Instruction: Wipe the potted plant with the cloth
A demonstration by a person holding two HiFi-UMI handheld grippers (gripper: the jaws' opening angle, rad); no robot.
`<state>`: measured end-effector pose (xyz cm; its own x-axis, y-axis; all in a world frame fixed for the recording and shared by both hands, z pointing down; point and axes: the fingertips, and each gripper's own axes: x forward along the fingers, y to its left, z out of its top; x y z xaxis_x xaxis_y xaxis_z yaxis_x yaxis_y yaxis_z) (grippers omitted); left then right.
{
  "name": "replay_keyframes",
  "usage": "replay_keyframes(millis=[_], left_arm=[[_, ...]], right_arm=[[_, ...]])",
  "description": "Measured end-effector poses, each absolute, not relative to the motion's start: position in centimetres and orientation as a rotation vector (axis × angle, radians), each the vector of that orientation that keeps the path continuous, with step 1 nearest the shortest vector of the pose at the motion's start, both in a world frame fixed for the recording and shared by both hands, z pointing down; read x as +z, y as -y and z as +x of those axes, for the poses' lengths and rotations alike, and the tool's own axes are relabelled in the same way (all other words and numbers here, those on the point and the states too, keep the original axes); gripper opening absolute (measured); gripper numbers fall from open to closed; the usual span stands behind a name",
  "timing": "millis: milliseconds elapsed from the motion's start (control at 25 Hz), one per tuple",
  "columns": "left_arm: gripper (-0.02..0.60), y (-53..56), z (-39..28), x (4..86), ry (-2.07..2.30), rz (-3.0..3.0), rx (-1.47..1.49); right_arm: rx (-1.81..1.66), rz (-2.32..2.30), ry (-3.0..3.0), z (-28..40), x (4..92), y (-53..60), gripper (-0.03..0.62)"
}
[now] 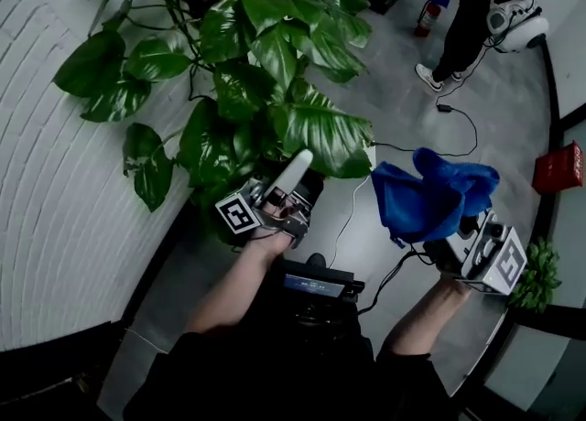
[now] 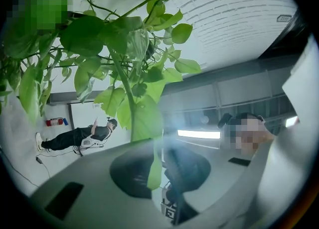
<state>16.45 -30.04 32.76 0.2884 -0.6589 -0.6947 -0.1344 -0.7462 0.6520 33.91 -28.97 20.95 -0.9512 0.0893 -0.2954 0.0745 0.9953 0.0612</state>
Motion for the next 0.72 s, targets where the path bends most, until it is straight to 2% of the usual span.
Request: replay_keyframes(millis=[120, 360, 720], left_arm=[[0.067, 30.0, 16.6, 32.4, 0.696, 2.094, -1.475], [0.067, 30.1, 16.9, 32.1, 0.693, 2.106, -1.473], [0.068, 30.1, 16.9, 32.0, 0.675, 2.116, -1.474]], right_arm=[[0.135, -0.019, -2.937, 29.0, 20.2, 30.6, 0.107], [0.289, -0.122, -3.274, 22.7, 29.5, 32.0, 0.107], [0.271, 0.007, -3.440, 21.3, 34.7, 29.5, 0.107]])
